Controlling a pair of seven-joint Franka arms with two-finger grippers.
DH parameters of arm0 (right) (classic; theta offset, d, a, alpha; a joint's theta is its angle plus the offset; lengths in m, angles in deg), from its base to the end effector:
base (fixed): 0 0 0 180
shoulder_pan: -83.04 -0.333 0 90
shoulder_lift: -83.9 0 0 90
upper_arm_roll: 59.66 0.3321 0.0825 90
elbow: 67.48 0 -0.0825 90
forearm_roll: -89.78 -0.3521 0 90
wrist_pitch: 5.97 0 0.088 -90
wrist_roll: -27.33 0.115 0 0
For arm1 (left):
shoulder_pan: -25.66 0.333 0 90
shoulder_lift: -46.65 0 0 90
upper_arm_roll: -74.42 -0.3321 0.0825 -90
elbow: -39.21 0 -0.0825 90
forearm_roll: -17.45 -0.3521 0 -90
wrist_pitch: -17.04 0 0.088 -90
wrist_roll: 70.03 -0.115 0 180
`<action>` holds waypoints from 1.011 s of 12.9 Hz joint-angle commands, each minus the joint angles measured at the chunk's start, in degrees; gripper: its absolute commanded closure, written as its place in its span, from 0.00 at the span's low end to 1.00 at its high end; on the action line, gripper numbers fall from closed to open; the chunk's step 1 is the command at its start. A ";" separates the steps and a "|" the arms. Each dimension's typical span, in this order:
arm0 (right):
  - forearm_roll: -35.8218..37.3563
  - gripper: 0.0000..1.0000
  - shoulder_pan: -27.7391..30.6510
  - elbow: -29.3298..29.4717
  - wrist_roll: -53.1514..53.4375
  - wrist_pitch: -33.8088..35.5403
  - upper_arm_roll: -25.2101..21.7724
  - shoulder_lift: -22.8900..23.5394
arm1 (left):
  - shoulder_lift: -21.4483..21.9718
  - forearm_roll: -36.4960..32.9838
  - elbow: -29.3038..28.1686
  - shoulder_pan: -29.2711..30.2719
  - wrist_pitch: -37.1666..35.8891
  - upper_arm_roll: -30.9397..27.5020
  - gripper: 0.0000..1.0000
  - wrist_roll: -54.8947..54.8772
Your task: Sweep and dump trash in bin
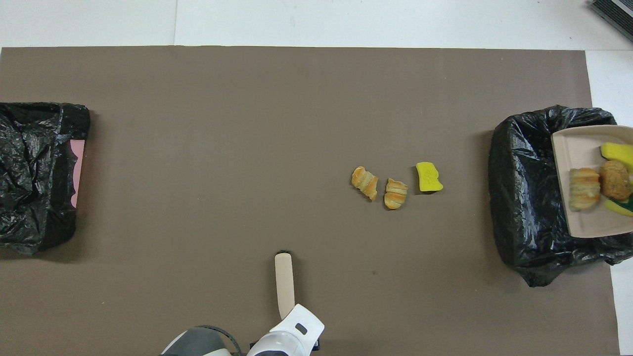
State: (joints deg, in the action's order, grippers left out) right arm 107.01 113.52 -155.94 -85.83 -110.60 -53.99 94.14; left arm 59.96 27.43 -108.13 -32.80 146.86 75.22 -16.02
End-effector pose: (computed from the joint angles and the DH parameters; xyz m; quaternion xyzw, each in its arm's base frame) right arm 0.5319 -0.2806 0.5721 0.6889 0.7097 -0.1103 0.0978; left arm 0.1966 -0.3414 0.3689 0.9973 0.0127 -0.0728 0.0042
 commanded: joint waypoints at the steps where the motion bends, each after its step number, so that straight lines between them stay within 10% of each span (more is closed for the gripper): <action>1: 9.18 1.00 -1.99 -2.49 5.30 -1.10 0.57 -2.85 | -1.60 -0.57 1.34 1.05 0.53 -1.07 0.00 -3.90; 7: 26.16 1.00 -8.15 -14.87 20.77 -0.22 0.57 -10.40 | -9.68 -7.40 18.97 15.72 -6.48 -1.16 0.00 -19.45; 13: 33.84 1.00 -8.33 -15.33 20.61 -0.05 1.18 -13.22 | -14.18 -11.47 43.58 32.25 -18.85 -1.24 0.00 -37.82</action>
State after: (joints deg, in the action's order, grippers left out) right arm 139.79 105.14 -169.67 -65.79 -110.43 -53.60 83.30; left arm 47.11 16.92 -72.73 -4.08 134.82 73.36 -50.12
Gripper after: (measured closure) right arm 0.687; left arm 0.000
